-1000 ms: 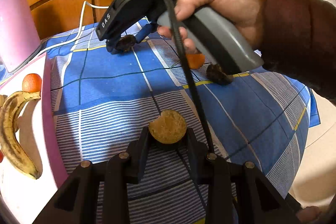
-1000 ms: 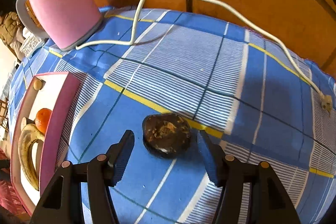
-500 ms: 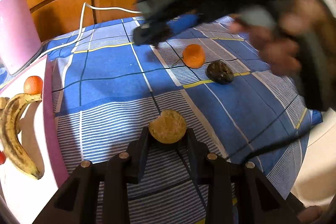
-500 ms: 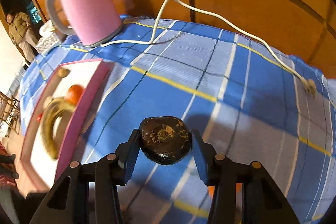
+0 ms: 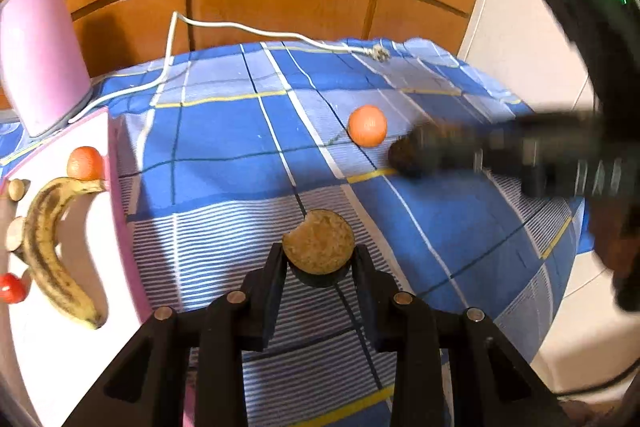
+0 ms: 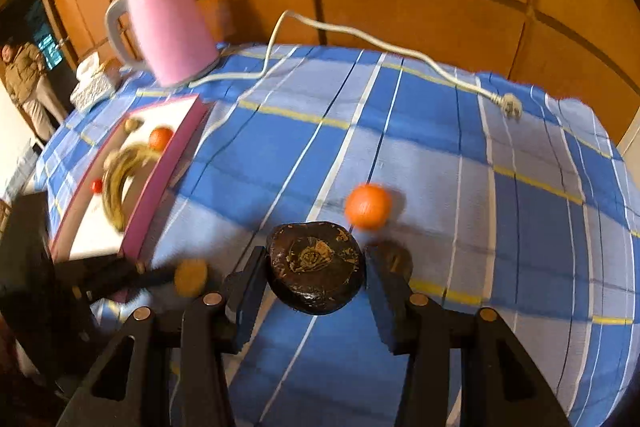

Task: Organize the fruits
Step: 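Lower the log slice into the tray and open the left gripper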

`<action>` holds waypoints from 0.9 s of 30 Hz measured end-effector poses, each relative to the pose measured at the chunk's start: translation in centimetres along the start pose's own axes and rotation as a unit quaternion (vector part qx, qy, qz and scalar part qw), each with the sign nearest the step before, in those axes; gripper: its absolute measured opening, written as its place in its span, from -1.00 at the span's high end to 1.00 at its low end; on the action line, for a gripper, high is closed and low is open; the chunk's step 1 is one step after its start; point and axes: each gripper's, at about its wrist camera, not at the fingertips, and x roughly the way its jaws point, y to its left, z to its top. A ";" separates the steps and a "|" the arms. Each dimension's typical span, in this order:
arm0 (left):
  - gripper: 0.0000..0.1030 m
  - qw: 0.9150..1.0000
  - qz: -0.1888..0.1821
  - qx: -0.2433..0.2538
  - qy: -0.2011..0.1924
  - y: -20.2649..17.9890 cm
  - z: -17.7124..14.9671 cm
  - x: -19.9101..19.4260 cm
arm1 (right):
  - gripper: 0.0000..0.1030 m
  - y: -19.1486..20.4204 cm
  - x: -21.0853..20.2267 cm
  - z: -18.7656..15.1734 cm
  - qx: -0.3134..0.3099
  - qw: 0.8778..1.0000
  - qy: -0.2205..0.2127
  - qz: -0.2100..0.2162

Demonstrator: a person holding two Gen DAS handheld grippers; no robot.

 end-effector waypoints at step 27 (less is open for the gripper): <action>0.34 0.954 0.104 -0.278 -0.042 24.8 5.2 -4.6 | 0.06 3.7 4.5 -4.2 0.013 0.999 0.044 0.029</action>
